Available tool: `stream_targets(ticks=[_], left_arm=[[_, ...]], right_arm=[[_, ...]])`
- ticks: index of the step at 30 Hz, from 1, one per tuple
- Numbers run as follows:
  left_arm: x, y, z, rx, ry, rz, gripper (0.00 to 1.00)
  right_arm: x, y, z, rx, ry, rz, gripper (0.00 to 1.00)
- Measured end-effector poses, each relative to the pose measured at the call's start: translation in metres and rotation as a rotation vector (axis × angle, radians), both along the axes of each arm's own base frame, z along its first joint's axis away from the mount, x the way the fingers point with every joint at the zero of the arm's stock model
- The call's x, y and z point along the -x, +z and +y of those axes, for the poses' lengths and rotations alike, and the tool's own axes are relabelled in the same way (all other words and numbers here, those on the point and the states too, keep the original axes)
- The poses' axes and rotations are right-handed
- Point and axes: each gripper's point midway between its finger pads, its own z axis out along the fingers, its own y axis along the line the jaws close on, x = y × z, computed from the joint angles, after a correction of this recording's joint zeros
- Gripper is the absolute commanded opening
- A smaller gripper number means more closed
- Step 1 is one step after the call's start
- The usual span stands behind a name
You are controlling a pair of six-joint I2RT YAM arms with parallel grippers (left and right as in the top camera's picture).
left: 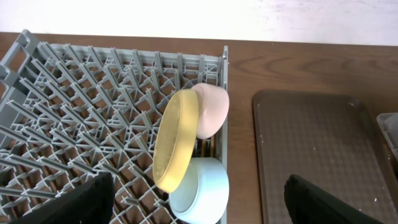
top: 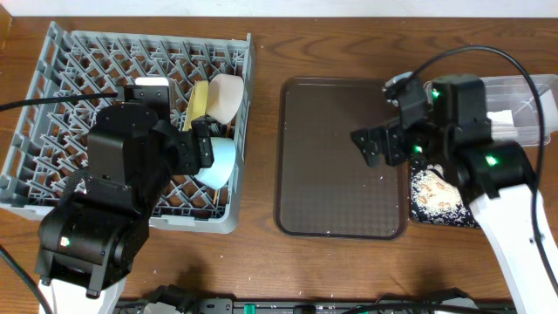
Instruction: Sort waste into correct bins and load items into the dishwasher
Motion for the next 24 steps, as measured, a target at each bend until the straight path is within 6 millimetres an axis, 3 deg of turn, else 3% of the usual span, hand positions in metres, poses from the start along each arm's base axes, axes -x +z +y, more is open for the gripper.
stream_targets(ticks=[6, 8, 11, 16, 24], left_arm=[[0.0, -0.001, 0.0, 0.001, -0.002, 0.002, 0.89], [0.0, -0.001, -0.001, 0.001, -0.002, 0.003, 0.89], [0.0, -0.001, -0.001, 0.001, -0.002, 0.003, 0.89], [0.0, -0.001, -0.001, 0.001, -0.002, 0.003, 0.89], [-0.001, -0.001, -0.001, 0.0, -0.002, 0.006, 0.89]], right_arm=[[0.027, 0.051, -0.03, 0.013, -0.071, -0.313, 0.99], [0.037, 0.058, -0.042, 0.008, -0.107, -0.41, 0.99], [0.057, 0.047, -0.053, 0.008, -0.136, -0.478, 0.99], [0.087, 0.005, -0.062, 0.013, -0.161, -0.528, 0.99], [0.088, -0.038, -0.068, -0.009, -0.2, -0.728, 0.99]])
